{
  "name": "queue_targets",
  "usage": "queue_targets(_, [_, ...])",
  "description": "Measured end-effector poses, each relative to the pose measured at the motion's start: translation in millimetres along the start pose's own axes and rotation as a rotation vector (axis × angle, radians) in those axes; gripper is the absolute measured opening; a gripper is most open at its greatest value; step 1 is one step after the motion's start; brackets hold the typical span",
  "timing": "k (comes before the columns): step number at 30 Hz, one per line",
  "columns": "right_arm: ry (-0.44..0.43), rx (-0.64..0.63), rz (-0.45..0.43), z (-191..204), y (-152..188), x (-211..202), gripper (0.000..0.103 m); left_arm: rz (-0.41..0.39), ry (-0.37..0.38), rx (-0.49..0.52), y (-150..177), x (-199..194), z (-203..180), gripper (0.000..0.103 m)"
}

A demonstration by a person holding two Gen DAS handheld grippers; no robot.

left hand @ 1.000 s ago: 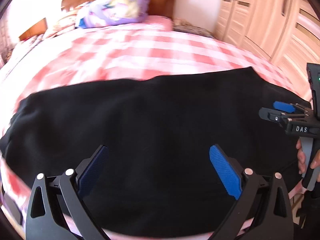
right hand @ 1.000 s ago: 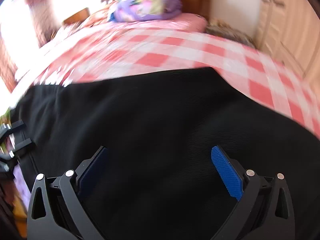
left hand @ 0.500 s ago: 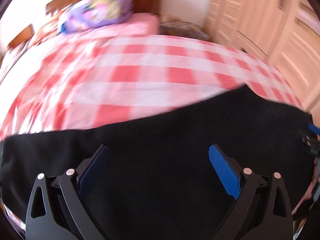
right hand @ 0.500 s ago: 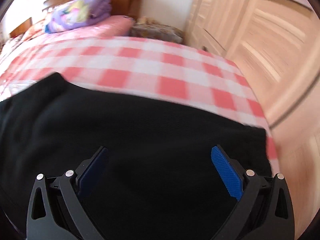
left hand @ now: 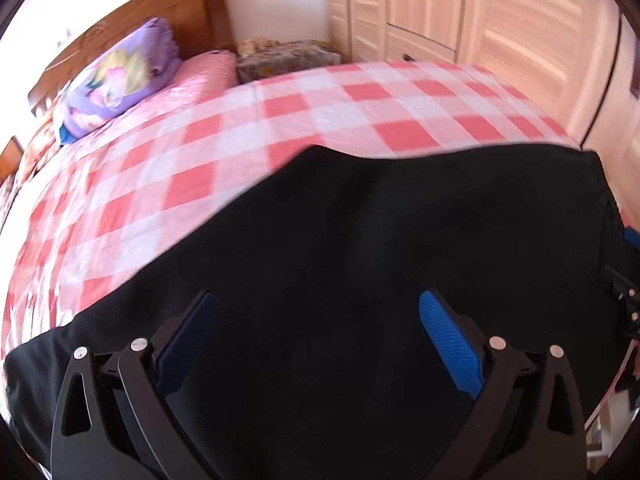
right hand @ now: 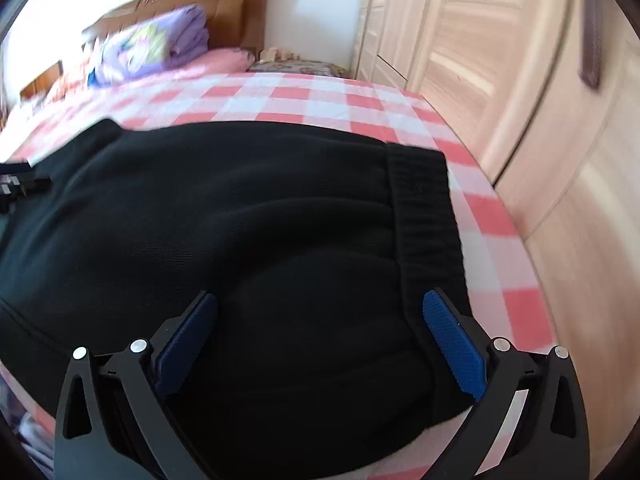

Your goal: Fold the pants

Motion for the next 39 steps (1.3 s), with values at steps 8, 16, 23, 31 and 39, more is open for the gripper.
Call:
queue_targets(8, [0.018, 0.067, -0.054, -14.1, 15.0, -13.1, 0.099, 0.005, 0.044, -0.050, 10.6, 25.7, -17.8, 0.102])
queue_targets(16, [0.024, 0.063, -0.123, -14.9, 42.2, -98.7, 0.098, -0.004, 0.037, -0.044, 11.0, 24.5, -18.5, 0.102])
queue_targets(23, [0.382, 0.228, -0.071, -108.8, 145.1, -223.0, 0.098, -0.150, 0.017, -0.035, -16.6, -10.2, -58.2, 0.101])
queue_targets(31, [0.983, 0.506, 0.016, -238.7, 222.1, -356.0, 0.098, -0.100, 0.108, 0.089, -30.4, 29.7, -148.5, 0.101])
queue_targets(39, [1.082, 0.543, 0.087, -256.2, 270.1, -401.2, 0.098, -0.024, 0.134, 0.023, -23.5, 43.4, -137.8, 0.102])
Point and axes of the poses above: each gripper's, at about its wrist camera, not at the fingertips, and x roughly the way its jaws point, z to its left, y to its underside, the point moved 9 cm from there along x, roughly the way its jaws point, and after that the axes turned 12 degrees about -z, right-handed, at the moved point
